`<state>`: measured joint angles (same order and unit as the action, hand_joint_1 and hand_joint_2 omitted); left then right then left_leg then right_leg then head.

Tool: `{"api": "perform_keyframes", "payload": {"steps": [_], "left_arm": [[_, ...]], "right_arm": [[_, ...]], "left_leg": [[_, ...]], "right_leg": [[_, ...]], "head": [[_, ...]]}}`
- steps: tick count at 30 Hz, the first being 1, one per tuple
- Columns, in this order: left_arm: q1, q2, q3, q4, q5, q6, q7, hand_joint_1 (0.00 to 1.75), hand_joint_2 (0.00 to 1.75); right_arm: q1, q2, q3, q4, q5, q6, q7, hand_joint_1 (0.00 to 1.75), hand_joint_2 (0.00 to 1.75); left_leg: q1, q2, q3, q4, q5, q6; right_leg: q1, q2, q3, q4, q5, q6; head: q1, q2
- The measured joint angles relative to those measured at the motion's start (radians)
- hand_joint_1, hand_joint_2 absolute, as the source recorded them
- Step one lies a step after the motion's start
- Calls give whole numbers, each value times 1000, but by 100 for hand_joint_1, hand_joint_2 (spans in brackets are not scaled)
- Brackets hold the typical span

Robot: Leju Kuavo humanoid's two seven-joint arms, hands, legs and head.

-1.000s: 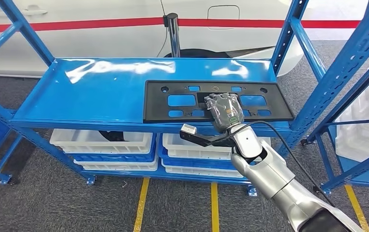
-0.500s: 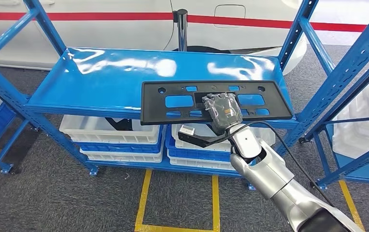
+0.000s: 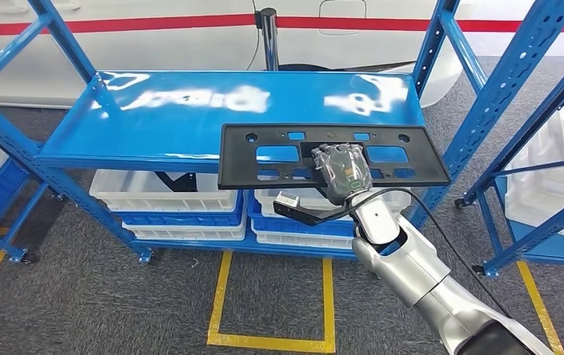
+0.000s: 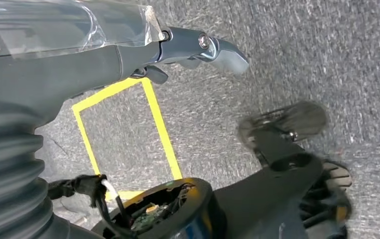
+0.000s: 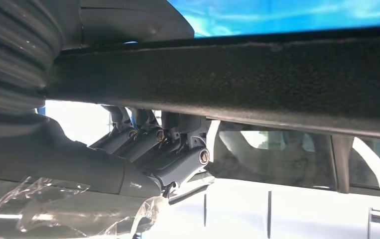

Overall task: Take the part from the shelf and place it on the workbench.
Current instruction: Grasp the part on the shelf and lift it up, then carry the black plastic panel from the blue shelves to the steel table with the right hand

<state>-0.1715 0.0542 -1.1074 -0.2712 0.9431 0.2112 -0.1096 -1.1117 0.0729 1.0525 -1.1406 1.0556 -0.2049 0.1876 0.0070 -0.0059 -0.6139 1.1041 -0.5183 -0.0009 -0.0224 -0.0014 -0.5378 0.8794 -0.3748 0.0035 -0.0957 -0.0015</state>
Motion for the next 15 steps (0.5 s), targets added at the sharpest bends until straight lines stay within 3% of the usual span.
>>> {"api": "perform_keyframes", "payload": {"steps": [1,2,3,4,6,8,11,12,13,15], "left_arm": [[0,0,0,0,-3,0,1,0,175],[0,0,0,0,-6,0,2,0,175],[0,0,0,0,-9,-1,4,0,175],[-1,0,0,0,-10,-1,5,0,175],[-5,0,0,0,-13,-2,8,0,175],[-10,0,0,0,-19,-3,12,0,175],[-13,0,0,0,-27,-4,16,0,175],[-13,0,-1,0,-28,-4,17,0,175],[-13,0,-1,0,-29,-5,17,0,175],[-14,0,-1,0,-32,-6,17,0,175]], "right_arm": [[1,0,0,0,0,-1,0,175,175],[3,0,0,1,0,-3,0,175,175],[5,0,0,2,0,-4,0,175,175],[6,0,0,3,1,-7,0,175,175],[6,1,0,5,1,-12,0,175,175],[5,3,-1,7,0,-20,0,175,175],[6,5,-1,11,0,-27,0,175,175],[7,5,-1,12,0,-28,0,175,175],[8,5,-1,14,0,-28,1,175,175],[11,3,-1,16,0,-27,2,175,175]], "left_leg": [[1,0,-23,71,-29,-4],[2,0,-31,110,-37,-6],[2,0,-20,108,-24,-7],[2,0,12,61,7,-6],[0,0,111,-104,66,1],[-6,-2,176,-228,87,12],[-10,-2,165,-250,105,31],[-9,-1,155,-251,115,39],[-6,1,144,-253,127,47],[-6,2,118,-252,150,59]], "right_leg": [[1,0,-8,0,6,-1],[2,0,-16,1,13,-1],[2,0,-24,1,20,0],[2,0,-31,1,28,1],[3,1,-44,1,42,8],[4,1,-55,-1,59,19],[3,2,-72,-3,78,35],[4,3,-83,14,57,40],[4,4,-99,52,17,44],[4,4,-141,193,-97,49]], "head": [[0,0],[0,0],[0,0],[0,0],[0,0],[0,0],[0,0],[0,0],[0,0],[0,0]]}}
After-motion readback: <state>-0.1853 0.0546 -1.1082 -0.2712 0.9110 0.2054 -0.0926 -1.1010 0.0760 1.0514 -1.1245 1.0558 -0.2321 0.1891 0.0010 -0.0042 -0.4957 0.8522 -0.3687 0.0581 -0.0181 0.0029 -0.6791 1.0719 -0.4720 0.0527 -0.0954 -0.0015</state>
